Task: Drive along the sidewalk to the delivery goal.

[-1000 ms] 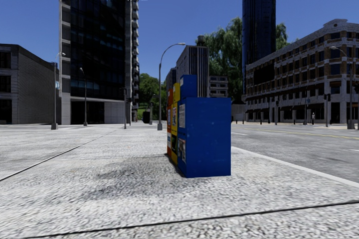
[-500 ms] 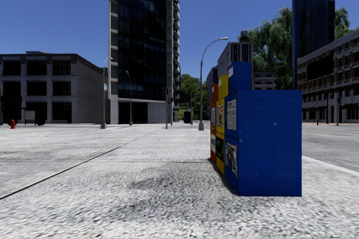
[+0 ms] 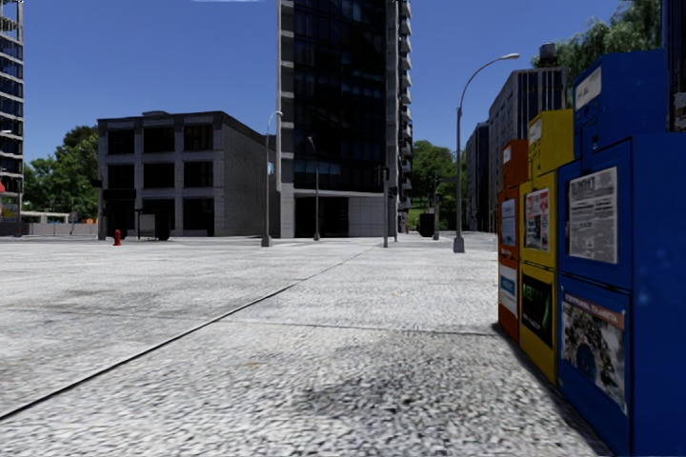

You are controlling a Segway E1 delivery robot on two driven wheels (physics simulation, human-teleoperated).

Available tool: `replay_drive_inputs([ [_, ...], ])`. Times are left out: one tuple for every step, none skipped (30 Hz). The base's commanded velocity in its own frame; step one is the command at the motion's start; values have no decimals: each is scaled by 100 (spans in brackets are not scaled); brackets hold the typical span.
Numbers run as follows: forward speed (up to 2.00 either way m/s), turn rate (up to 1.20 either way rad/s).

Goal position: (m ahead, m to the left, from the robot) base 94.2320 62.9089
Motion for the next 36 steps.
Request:
replay_drive_inputs([
  [200,35],
  [200,35],
  [200,34],
  [200,34],
  [200,34],
  [200,34],
  [200,34],
  [200,31],
  [200,31],
  [200,27],
  [200,0],
  [200,0],
  [200,0],
  [200,0],
  [200,0],
  [200,0],
  [200,0],
  [200,0],
  [200,0],
  [200,0],
  [200,0],
  [200,0],
  [200,0],
  [200,0],
  [200,0],
  [200,0],
  [200,0],
  [200,0],
  [200,0],
  [200,0],
  [200,0],
  [200,0],
  [200,0],
  [200,0],
  [200,0],
  [200,0],
])
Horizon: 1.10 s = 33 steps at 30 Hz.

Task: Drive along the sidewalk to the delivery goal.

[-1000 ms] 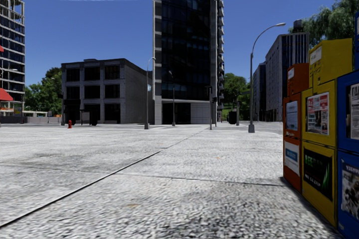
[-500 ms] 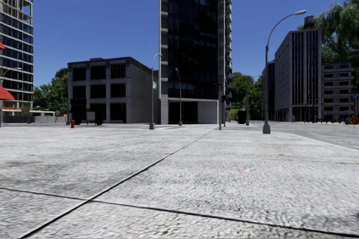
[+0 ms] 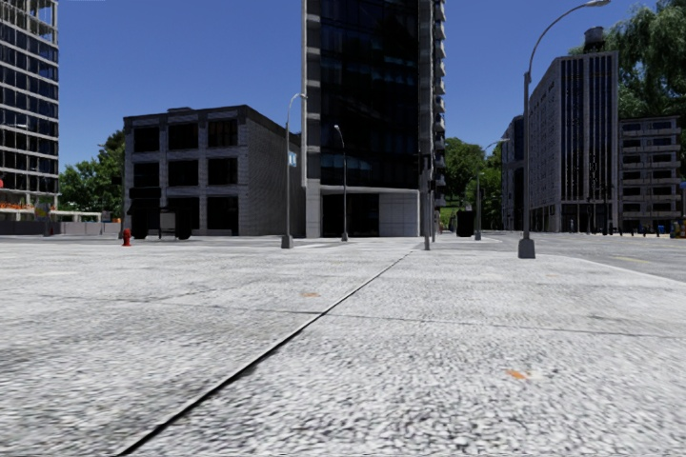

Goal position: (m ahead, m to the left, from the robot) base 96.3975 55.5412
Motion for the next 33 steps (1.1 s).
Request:
replay_drive_inputs([
  [200,0],
  [200,0],
  [200,0],
  [200,0],
  [200,0],
  [200,0],
  [200,0],
  [200,0],
  [200,0],
  [200,0],
  [200,0],
  [200,0],
  [200,0],
  [200,0],
  [200,0],
  [200,0],
  [200,0],
  [200,0],
  [200,0],
  [200,0],
  [200,0],
  [200,0],
  [200,0],
  [200,0],
  [200,0],
  [200,0],
  [200,0],
  [200,0],
  [200,0],
  [200,0],
  [200,0],
  [200,0],
  [200,0],
])
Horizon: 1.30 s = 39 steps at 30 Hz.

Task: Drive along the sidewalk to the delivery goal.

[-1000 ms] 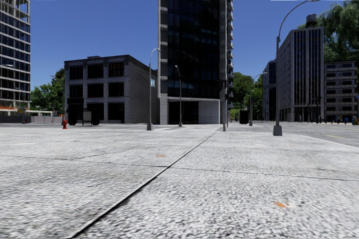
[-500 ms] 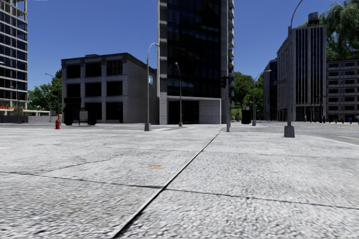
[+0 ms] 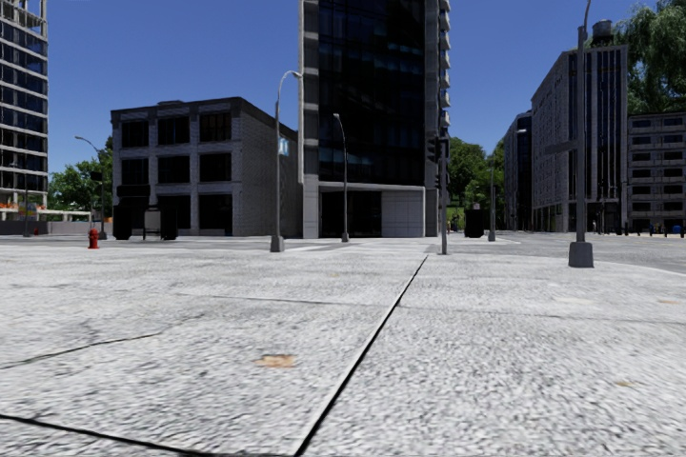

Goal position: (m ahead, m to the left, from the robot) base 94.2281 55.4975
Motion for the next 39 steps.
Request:
replay_drive_inputs([
  [200,0],
  [200,0],
  [200,0],
  [200,0],
  [200,0],
  [200,0],
  [200,0],
  [200,0],
  [200,0],
  [200,0],
  [200,0],
  [200,0],
  [200,0],
  [200,0],
  [200,0],
  [200,0],
  [200,0],
  [200,0],
  [200,0],
  [200,0],
  [200,0],
  [200,0],
  [200,0],
  [200,0],
  [200,0],
  [200,0],
  [200,0],
  [200,0],
  [200,0],
  [200,0],
  [200,0],
  [200,0],
  [200,0],
  [200,0],
  [200,0],
  [200,0],
  [200,0],
  [200,0],
  [200,0],
])
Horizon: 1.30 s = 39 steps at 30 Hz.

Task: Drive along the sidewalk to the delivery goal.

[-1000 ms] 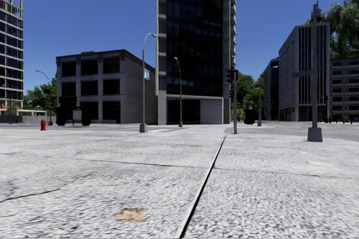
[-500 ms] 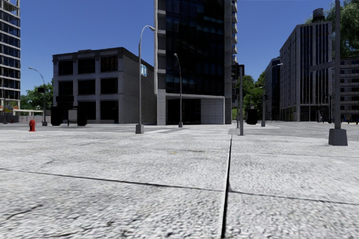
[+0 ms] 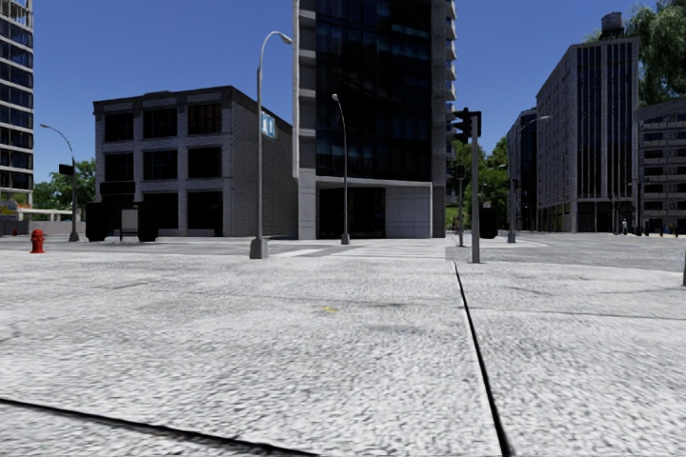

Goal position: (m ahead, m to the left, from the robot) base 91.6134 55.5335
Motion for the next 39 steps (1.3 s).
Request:
replay_drive_inputs([
  [200,0],
  [200,0],
  [200,3],
  [200,3],
  [200,17],
  [200,27],
  [200,31],
  [200,31],
  [200,32],
  [200,33],
  [200,33],
  [200,33],
  [200,33],
  [200,33],
  [200,33],
  [200,33],
  [200,33],
  [200,33],
  [200,33],
  [200,33],
  [200,33],
  [200,33],
  [200,33],
  [200,33],
  [200,33],
  [200,33],
  [200,33],
  [200,33],
  [200,33],
  [200,33],
  [200,33],
  [200,33],
  [200,33],
  [200,33],
  [200,33],
  [200,35],
  [200,35],
  [200,39],
  [200,40],
])
